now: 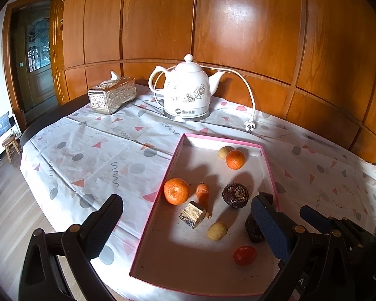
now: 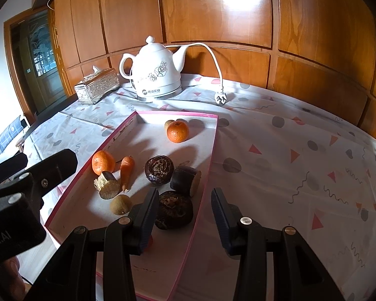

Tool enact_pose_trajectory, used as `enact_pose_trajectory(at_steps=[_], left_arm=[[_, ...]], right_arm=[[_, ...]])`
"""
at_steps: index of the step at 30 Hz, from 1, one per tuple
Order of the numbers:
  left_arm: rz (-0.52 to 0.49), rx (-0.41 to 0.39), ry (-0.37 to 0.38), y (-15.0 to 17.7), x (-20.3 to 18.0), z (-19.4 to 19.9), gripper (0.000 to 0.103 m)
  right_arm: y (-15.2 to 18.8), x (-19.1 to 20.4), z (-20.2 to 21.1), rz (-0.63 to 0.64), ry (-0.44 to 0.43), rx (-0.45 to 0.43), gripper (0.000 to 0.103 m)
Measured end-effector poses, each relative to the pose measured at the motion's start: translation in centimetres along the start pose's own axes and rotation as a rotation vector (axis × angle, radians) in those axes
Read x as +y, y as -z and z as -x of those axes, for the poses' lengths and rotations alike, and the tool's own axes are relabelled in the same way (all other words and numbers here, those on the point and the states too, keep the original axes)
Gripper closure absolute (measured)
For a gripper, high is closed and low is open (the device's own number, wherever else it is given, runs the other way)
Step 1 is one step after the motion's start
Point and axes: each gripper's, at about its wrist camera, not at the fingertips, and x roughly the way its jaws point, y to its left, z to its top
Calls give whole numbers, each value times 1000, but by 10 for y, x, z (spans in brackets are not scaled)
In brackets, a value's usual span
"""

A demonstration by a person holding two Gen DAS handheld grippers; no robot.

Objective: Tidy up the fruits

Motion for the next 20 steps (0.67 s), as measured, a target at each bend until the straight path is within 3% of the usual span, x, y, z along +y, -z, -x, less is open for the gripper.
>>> enact_pose_trajectory(at_steps=[20], left_arm=[[11,-17,-1,0,5,2,1]], right_arm=[[1,2,-1,12,3,0,59]])
